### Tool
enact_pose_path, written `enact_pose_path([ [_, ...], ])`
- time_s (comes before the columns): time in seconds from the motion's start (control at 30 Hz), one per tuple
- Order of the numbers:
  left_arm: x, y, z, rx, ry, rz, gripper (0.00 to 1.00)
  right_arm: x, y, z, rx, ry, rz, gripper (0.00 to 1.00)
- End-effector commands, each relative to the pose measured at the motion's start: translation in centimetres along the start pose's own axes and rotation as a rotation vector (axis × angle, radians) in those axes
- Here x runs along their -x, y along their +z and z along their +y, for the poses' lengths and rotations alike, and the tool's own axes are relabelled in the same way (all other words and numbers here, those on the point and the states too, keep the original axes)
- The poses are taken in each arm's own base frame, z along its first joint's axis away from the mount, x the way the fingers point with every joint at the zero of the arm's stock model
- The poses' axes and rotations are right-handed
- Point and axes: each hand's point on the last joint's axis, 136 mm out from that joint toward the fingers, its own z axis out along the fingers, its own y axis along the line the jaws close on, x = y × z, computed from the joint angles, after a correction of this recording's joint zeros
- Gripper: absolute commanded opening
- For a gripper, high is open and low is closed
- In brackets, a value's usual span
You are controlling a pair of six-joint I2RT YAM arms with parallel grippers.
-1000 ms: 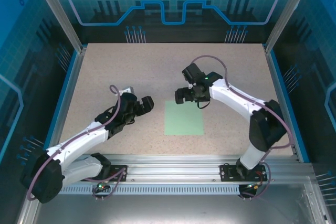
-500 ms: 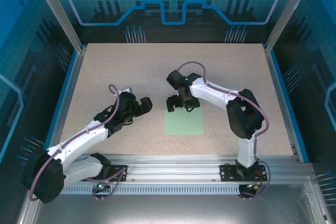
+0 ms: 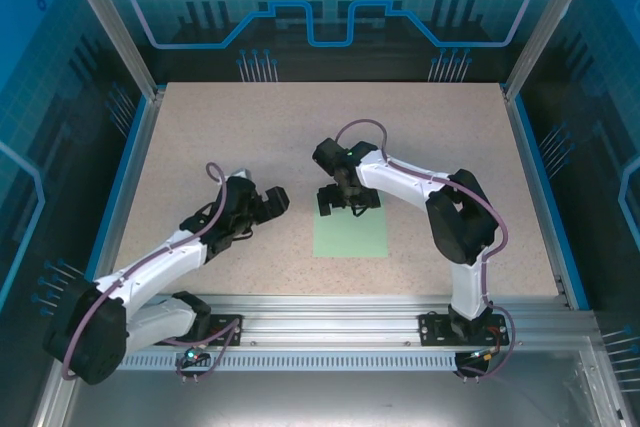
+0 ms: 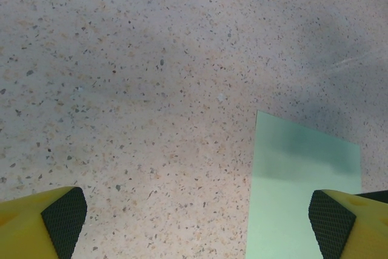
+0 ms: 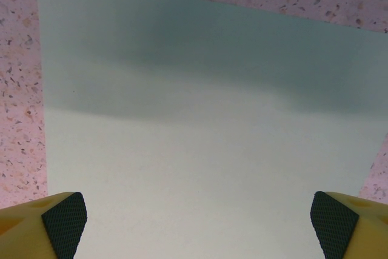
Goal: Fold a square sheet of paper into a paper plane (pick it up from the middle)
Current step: First fold in half a square sheet of paper at the center of the table.
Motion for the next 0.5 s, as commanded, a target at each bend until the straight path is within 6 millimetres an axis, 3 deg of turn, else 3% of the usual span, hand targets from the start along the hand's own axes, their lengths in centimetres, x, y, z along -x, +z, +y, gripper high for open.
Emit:
enact_pose_path([
  [0.0, 1.3, -0.6, -0.6, -0.062, 0.015, -0.077, 0.99, -0.5, -1.0, 0.1, -0.007, 0.023, -0.029, 0.99],
  [0.23, 1.3, -1.9, 0.1, 0.000, 0.056, -0.050, 0.99, -1.4, 0.1, 0.4, -0.007, 0.042, 0.025, 0.98],
  [0.47, 0.7, -0.8, -0.3, 0.013, 0.051, 0.014, 0.99, -1.6, 0.4, 0.2, -0.013, 0.067, 0.031, 0.99],
])
